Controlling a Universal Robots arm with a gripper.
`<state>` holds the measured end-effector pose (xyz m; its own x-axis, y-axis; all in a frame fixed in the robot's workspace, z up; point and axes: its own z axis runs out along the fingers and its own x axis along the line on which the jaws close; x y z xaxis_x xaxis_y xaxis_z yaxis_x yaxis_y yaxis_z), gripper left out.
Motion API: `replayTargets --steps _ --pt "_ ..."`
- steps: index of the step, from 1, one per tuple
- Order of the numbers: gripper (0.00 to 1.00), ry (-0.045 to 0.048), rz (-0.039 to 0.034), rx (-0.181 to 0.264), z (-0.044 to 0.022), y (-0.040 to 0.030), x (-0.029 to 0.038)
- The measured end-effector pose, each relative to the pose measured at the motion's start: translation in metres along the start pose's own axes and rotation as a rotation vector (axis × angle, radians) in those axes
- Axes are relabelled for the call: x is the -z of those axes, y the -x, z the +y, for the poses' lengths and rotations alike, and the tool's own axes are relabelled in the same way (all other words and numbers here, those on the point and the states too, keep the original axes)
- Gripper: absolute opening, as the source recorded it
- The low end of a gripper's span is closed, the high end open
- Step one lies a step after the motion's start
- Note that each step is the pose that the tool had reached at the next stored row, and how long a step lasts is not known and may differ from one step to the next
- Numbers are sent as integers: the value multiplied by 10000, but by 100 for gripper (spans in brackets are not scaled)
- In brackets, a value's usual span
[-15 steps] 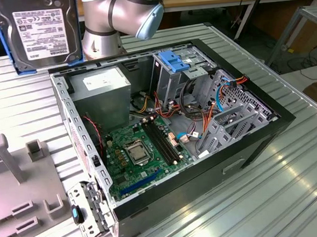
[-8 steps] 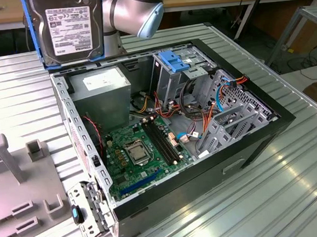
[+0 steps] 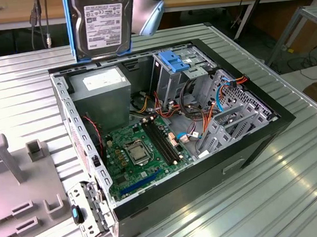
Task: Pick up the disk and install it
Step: 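Pick up the disk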
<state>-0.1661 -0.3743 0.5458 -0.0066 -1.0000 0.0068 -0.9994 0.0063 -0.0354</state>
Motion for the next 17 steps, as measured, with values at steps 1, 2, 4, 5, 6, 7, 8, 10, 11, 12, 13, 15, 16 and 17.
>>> replayTargets --steps 1,2,4,5,6,7,8,10,11,12,13,15,16,17 --pt "36 1 0 0 -67 0 -3" --pt "36 1 1 1 -113 1 -4" --pt "36 0 0 0 -221 2 -9" --pt "36 1 1 1 -276 2 -11" --pt "36 2 2 -3 -303 2 -11" --pt "36 0 0 -14 -330 -4 -14" --pt "36 1 1 -16 -341 -15 -14" --pt "36 0 1 -20 -355 -45 -17" --pt "36 2 2 -21 -359 -65 -17" --pt "36 1 1 -23 -363 -90 -19" --pt "36 2 3 -24 -367 -115 -20" --pt "36 1 2 -25 -373 -168 -24" --pt "36 1 2 -26 -376 -192 -26" --pt "36 0 1 -27 -379 -217 -28"
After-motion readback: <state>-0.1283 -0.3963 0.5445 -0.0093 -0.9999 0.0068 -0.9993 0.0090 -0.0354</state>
